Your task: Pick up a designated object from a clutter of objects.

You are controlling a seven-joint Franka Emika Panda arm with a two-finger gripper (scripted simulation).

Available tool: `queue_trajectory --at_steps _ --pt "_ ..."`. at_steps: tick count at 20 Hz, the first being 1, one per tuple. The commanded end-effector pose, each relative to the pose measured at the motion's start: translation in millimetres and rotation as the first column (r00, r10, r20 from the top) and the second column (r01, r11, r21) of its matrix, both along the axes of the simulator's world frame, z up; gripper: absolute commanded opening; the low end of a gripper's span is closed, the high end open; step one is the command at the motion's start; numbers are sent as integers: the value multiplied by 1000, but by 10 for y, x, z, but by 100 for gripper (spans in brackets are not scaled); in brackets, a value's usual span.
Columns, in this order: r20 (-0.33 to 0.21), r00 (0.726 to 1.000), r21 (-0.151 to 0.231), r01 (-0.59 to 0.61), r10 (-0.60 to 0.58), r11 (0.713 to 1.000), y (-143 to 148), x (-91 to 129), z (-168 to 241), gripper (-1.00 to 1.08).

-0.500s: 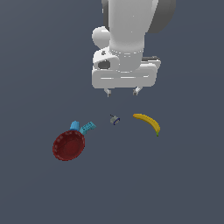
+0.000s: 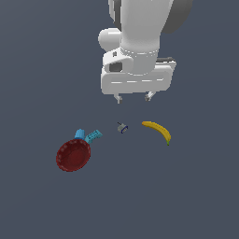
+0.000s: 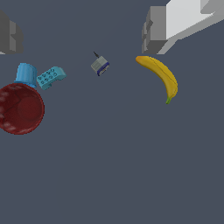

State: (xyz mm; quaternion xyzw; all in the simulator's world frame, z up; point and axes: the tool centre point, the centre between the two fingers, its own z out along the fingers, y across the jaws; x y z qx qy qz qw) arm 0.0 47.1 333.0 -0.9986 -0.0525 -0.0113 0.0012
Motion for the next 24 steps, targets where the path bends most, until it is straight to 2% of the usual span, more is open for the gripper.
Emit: queue_trajectory --at_steps 1,9,16,20,24 --pt "5 1000 -2 -14 14 1000 25 12 28 100" --pt "1 999 6 35 -35 999 -61 38 -106 100" --pt "-7 984 23 180 -180 983 -323 105 -511 100" --pt "-16 951 32 308 -308 951 -568 123 -872 100" --pt "-27 887 35 462 -461 886 -885 91 -1313 100"
